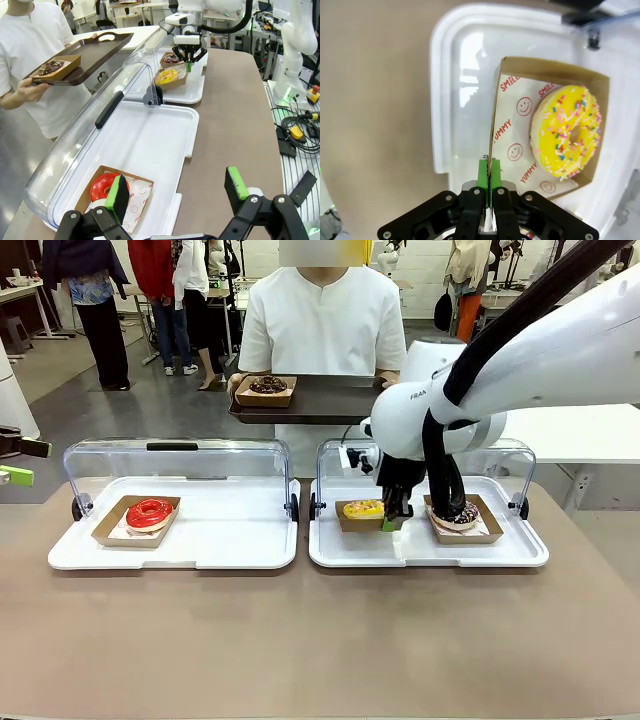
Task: Provide the desired donut to the person.
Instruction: Pick up and lift the Paper togo box containing the Donut pointed at by the person.
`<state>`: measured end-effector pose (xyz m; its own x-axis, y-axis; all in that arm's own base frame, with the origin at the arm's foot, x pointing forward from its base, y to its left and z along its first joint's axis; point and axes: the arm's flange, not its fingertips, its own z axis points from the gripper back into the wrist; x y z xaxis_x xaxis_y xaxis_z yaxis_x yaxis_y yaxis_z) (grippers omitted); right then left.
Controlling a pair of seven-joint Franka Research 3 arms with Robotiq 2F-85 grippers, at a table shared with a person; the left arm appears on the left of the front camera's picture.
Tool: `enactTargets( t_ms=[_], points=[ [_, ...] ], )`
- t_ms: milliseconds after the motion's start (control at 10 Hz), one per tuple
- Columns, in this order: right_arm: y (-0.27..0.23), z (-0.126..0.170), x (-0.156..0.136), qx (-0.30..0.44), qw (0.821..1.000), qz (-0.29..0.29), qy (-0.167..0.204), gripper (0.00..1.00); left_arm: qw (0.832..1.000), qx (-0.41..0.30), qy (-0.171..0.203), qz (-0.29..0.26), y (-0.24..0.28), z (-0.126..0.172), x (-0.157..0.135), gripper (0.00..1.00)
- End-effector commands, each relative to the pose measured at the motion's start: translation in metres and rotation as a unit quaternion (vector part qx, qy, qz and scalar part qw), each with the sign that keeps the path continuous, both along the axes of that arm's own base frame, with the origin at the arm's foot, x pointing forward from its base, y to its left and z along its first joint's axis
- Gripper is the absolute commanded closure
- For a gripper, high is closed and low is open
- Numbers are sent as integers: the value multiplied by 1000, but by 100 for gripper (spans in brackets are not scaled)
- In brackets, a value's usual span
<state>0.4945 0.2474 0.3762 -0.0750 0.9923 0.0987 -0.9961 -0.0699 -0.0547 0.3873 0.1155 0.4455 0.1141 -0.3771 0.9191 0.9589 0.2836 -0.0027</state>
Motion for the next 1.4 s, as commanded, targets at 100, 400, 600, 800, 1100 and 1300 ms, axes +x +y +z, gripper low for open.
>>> enactTargets(
  t_ms=[100, 400, 600, 800, 1100, 1300],
  points=[
    [19, 41, -46, -39, 999, -23, 2, 100, 1000, -6, -5, -1, 1, 1, -1, 0],
    [33, 75, -98, -52, 998, -26, 31, 100, 1000, -6, -5, -1, 1, 1, -1, 0],
    [36, 83, -135, -65, 997, -14, 49, 100, 1000, -6, -5, -1, 1, 1, -1, 0],
    [41, 100, -168, -70, 997, 6, 15, 100, 1000, -6, -5, -1, 1, 1, -1, 0],
    [48, 154, -181, -57, 998, -20, -8, 100, 1000, -6, -5, -1, 1, 1, -1, 0],
    [47, 182, -164, -51, 998, -48, -2, 100, 1000, -6, -5, -1, 1, 1, -1, 0]
  ],
)
